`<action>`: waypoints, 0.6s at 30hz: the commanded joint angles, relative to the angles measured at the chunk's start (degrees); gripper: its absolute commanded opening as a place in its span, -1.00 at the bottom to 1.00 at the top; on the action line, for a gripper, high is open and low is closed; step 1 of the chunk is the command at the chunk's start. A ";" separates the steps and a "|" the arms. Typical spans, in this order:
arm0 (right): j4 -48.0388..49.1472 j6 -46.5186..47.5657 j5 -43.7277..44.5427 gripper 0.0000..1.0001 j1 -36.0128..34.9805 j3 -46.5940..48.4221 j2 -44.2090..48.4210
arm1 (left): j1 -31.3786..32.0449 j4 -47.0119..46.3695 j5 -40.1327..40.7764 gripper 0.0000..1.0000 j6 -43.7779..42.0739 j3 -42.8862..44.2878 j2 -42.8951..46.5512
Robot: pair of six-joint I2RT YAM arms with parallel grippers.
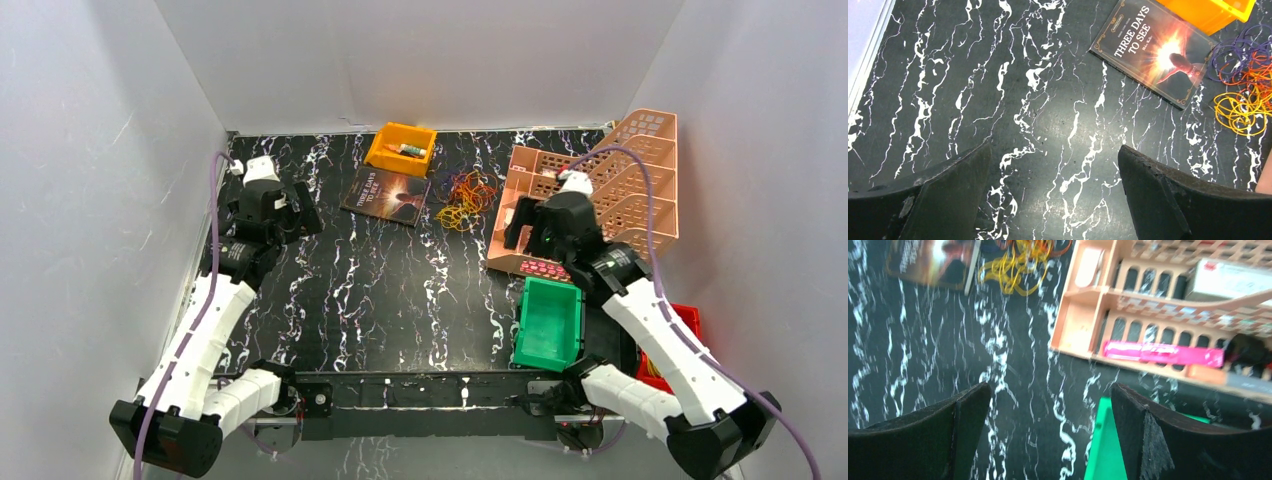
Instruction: Untangle the cables
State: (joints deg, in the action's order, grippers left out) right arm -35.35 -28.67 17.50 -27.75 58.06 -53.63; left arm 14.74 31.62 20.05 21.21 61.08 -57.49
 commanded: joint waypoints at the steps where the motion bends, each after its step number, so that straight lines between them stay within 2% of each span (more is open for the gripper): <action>1: -3.04 -8.43 7.64 0.97 -9.00 -1.50 -1.58 | 0.19 0.41 1.92 0.97 -1.53 -1.31 2.38; 6: -8.12 -17.39 15.07 0.97 -15.60 -3.53 -3.49 | 0.16 0.59 2.24 0.97 -5.76 -3.17 2.86; 18: -8.76 -26.35 11.44 0.97 -15.71 -12.84 -4.13 | 0.12 0.79 4.59 0.97 -6.23 -9.45 6.02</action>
State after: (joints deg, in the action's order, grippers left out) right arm -44.03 -50.57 28.27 -43.22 47.59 -58.83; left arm 14.74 31.83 22.81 15.44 52.86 -53.34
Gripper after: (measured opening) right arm 0.983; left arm 0.983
